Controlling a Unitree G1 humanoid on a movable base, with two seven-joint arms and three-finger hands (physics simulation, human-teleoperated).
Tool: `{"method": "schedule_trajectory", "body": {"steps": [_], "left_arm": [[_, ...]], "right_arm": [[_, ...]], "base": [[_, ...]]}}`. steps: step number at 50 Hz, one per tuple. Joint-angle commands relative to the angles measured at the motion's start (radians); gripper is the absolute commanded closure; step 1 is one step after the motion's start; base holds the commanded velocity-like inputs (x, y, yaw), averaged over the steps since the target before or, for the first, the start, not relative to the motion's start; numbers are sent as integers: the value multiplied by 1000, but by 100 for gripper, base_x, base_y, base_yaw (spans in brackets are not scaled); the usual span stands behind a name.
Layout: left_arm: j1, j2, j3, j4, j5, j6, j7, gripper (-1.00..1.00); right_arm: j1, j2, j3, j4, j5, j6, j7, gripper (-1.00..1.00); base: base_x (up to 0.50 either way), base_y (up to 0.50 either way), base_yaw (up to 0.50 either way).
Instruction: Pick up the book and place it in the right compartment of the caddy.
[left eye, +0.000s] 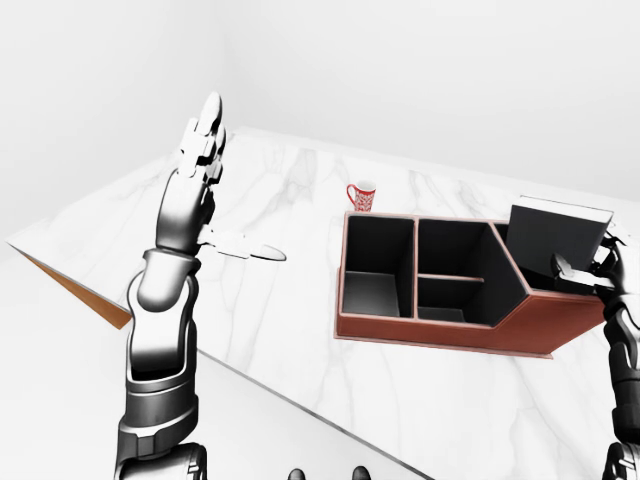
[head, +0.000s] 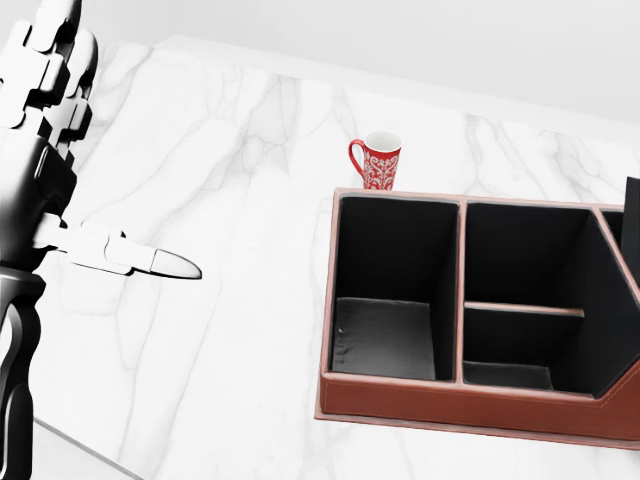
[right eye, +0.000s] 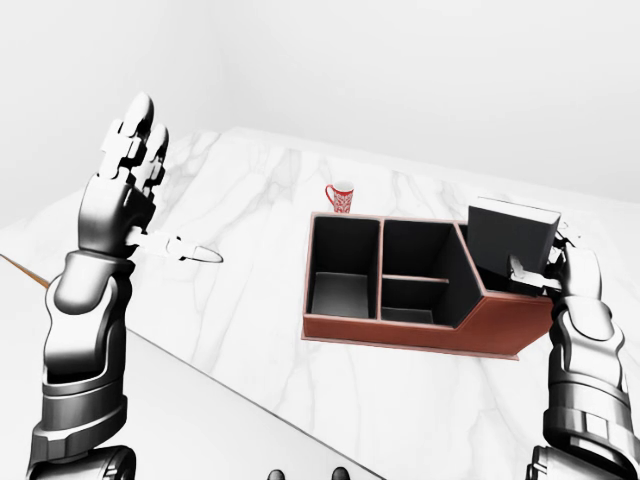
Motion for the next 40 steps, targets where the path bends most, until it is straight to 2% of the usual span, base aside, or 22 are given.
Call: {"method": "schedule_trajectory", "body": {"steps": [1, 37, 38, 39, 40], "left_arm": [[0, 0, 3, 8, 1, 0, 2, -100], [6, -2, 0, 21, 6, 0, 2, -100], [6, -1, 1, 27, 6, 0, 1, -100], [5, -1, 2, 28, 5, 0, 2, -100], [4, 0, 3, 30, 6, 0, 2, -100]], "right_arm": [[-16, -8, -21, -16, 19, 0, -27, 100], [-22, -27, -23, 13, 20, 0, -32, 100], [-22, -29, -24, 10, 20, 0, -35, 68], [-23, -30, -24, 8, 21, 0, -33, -100], [-25, -29, -24, 11, 23, 0, -32, -100]], "base": [[0, 0, 0], [0, 0, 0], [0, 0, 0], [0, 0, 0], [0, 0, 0]]}}
